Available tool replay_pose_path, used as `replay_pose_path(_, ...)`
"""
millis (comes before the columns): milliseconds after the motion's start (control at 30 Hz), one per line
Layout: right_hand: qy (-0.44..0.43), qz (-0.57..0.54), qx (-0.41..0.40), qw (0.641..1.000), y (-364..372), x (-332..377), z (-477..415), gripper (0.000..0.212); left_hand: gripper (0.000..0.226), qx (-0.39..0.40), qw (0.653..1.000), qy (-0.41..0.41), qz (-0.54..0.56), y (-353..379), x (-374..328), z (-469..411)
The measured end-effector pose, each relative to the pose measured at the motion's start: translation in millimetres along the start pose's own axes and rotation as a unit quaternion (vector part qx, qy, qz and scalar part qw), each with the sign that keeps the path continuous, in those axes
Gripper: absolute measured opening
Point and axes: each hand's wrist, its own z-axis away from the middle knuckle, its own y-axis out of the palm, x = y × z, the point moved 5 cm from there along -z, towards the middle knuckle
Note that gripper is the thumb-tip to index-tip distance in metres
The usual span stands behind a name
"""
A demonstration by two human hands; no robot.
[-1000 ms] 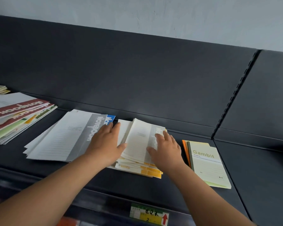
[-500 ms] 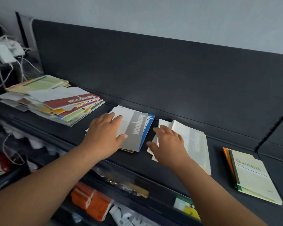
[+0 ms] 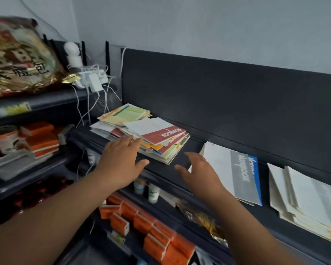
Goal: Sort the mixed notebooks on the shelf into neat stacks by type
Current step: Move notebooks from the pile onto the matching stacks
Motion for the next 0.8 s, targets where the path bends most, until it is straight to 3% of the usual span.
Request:
replay_pose_path(233,0.040,-0.050,0.002,0.998,17,32,-41,0.057,0.070,0.001,0.999,-0.009,0.049,-3,49,-30)
replay_pose_path(633,0.093,-0.109,0.009,0.990,53,15,-137,0.038,0.064,0.000,0.995,-0.051,0.081,23,81,-125)
replay_pose_path(800,0.114,-0.092,0.021,0.989,65,13,-161,0.035,0.055,0.051,0.994,-0.061,0.079,41,92,-167)
